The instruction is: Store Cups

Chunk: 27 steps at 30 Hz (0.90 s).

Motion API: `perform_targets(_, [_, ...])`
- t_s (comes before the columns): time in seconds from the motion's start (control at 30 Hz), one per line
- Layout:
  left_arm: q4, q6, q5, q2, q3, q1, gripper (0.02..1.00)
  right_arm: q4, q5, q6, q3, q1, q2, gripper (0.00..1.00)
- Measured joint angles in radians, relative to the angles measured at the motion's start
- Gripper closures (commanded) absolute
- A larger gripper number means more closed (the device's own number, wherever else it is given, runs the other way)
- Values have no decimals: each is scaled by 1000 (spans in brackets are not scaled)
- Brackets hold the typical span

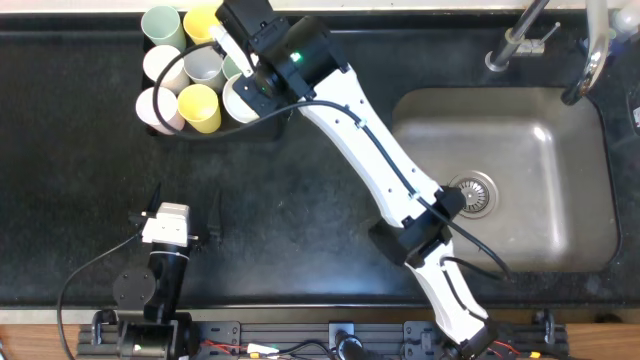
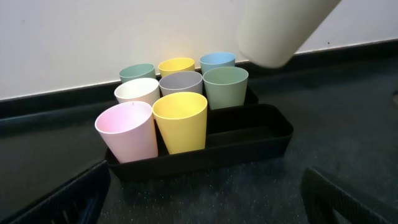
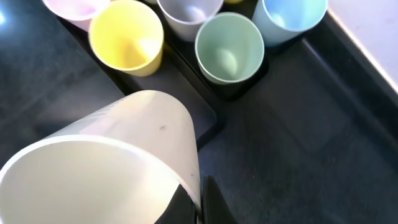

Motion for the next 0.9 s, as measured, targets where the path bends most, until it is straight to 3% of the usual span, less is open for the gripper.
perform_targets(0.9, [0,0,0,0,0,0,18,73,0,0,0,-13,158,956])
